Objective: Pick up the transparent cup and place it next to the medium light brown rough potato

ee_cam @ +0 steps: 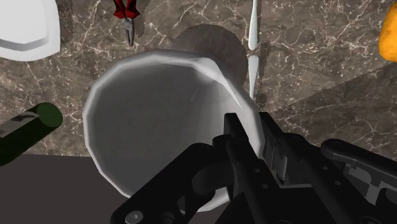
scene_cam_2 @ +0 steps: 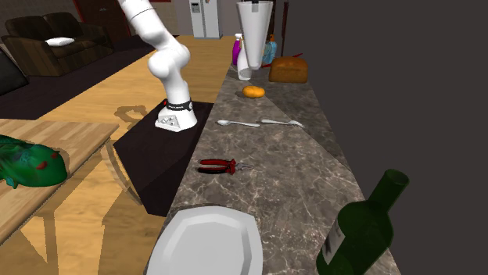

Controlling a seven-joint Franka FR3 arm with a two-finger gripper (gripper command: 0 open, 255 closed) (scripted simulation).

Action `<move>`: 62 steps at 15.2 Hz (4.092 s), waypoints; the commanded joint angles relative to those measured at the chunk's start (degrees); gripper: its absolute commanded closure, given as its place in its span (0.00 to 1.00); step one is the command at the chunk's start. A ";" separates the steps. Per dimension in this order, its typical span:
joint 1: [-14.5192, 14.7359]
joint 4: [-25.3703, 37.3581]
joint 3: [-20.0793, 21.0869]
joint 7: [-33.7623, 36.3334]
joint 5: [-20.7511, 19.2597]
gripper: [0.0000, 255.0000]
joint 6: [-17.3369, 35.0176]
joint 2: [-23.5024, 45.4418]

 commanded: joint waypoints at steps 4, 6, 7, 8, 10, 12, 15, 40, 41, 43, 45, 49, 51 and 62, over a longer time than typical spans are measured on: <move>1.19 -5.76 3.99 4.61 1.53 1.00 -3.01 -7.91; 1.73 -7.38 5.79 6.60 2.53 1.00 -4.39 -10.56; 1.99 -8.08 6.71 7.59 3.11 1.00 -5.10 -11.81; 2.24 -8.71 7.65 8.59 3.72 1.00 -5.83 -13.03; 2.78 -9.78 9.54 10.62 5.06 1.00 -7.32 -15.31; 3.34 -10.58 11.48 12.70 6.54 1.00 -8.86 -17.41; 4.13 -11.27 14.48 15.90 9.01 1.00 -11.19 -20.19; 7.73 -30.46 22.58 23.79 17.63 1.00 -4.67 -32.73; 7.85 -31.41 22.72 23.85 17.80 1.00 -4.09 -33.09; 8.11 -33.27 23.00 23.97 18.14 1.00 -2.92 -33.79; 8.36 -35.11 23.30 24.10 18.50 1.00 -1.75 -34.44; 8.90 -38.71 23.97 24.36 19.26 1.00 0.60 -35.66; 9.17 -40.47 24.34 24.50 19.67 1.00 1.78 -36.21; 10.82 -49.67 26.78 25.36 22.22 1.00 8.55 -38.49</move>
